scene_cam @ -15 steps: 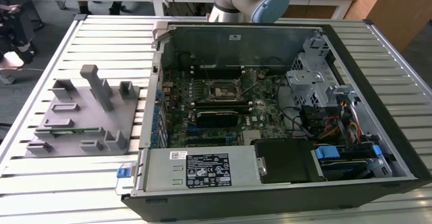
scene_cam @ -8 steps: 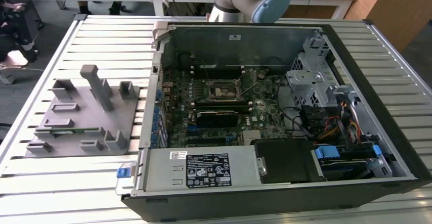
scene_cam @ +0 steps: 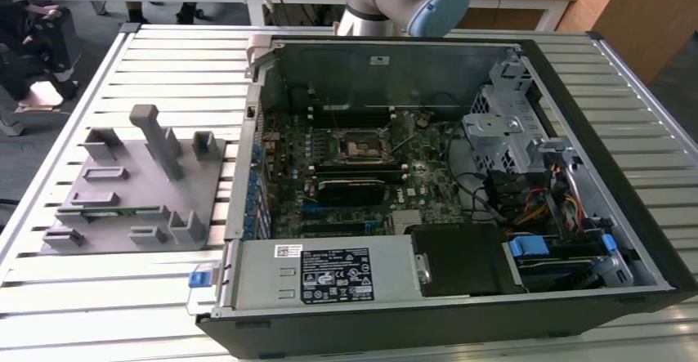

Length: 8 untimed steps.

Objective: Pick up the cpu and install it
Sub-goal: 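Pick up the cpu and move it towards the insertion slot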

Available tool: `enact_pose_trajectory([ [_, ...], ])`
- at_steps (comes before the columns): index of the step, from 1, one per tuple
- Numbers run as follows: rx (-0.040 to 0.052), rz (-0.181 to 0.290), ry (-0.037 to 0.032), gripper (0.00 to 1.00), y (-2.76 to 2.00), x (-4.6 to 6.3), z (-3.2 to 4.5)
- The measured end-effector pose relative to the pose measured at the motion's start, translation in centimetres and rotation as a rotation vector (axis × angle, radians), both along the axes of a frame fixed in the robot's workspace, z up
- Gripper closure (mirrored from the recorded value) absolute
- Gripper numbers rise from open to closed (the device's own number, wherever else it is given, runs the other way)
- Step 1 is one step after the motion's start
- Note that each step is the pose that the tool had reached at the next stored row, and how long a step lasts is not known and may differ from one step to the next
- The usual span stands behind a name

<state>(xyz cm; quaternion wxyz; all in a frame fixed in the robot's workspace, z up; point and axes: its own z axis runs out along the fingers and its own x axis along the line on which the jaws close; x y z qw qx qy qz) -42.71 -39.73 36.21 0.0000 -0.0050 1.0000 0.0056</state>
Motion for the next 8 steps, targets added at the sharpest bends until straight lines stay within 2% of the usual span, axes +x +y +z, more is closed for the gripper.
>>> enact_pose_trajectory([
  [8,0.0001,0.0,0.0,0.47,0.0,2.3,-0.01],
])
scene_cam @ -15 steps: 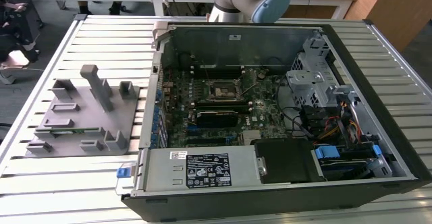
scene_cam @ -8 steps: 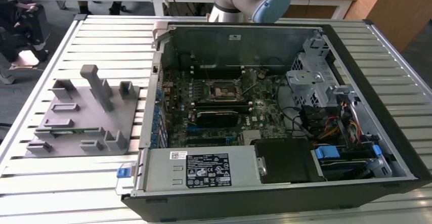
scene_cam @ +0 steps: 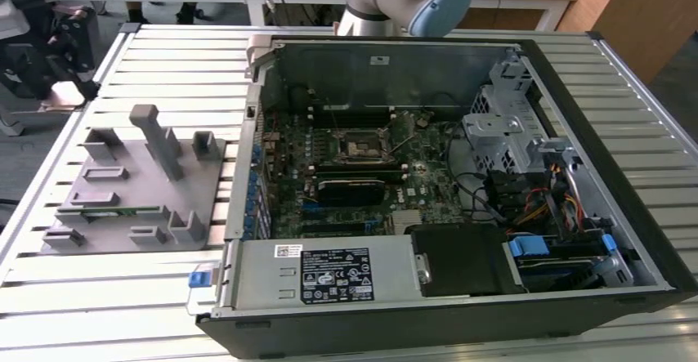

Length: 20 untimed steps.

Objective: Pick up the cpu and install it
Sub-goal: 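Pick up the cpu and move it towards the insertion slot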

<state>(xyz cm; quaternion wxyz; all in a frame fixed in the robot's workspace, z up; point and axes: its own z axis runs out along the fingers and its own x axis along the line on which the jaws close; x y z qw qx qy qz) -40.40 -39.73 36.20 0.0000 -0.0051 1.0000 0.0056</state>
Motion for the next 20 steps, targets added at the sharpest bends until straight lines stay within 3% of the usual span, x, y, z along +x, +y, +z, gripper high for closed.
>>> enact_pose_trajectory([
  [7,0.0,0.0,0.0,0.47,0.0,2.3,0.0],
  [20,0.0,0.0,0.0,0.47,0.0,7.5,0.0],
])
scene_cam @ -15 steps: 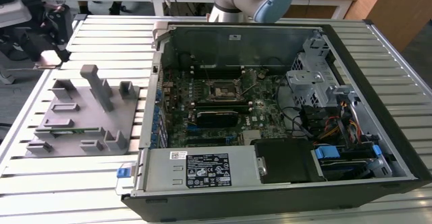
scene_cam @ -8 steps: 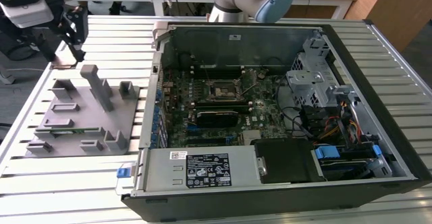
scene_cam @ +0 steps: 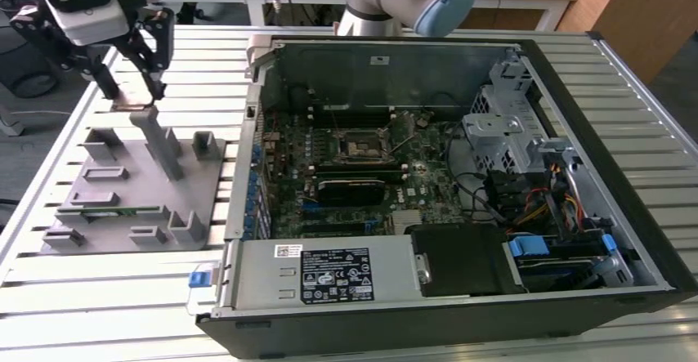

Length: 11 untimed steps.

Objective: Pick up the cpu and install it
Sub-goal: 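Pick up the cpu and move it towards the insertion slot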

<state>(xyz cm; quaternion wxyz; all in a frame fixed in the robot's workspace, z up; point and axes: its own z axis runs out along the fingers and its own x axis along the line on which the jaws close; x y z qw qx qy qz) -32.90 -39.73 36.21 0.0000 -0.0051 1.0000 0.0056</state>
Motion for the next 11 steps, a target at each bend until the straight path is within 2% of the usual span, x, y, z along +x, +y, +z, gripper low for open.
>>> enact_pose_trajectory([
  [11,0.0,0.0,0.0001,0.47,0.0,4.5,0.0],
])
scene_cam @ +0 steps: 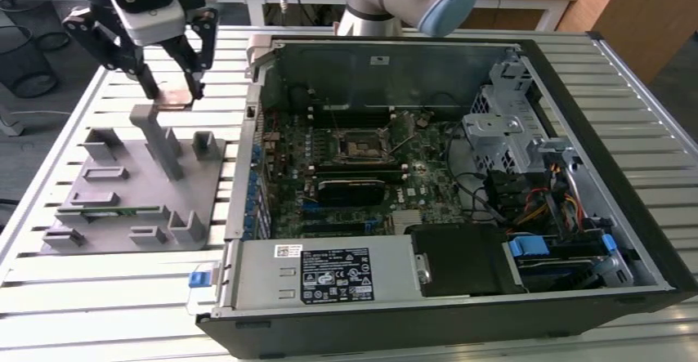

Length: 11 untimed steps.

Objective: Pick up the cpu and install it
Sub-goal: 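Pick up the cpu and move it towards the insertion slot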

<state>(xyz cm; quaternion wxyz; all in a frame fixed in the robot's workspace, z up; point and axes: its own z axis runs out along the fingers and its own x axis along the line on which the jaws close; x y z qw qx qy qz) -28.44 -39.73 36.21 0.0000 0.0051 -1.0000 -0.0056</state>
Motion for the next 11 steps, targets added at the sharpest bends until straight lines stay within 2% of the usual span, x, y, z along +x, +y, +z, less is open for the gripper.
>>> enact_pose_trajectory([
  [11,0.0,0.0,0.0,0.47,0.0,4.5,0.0],
])
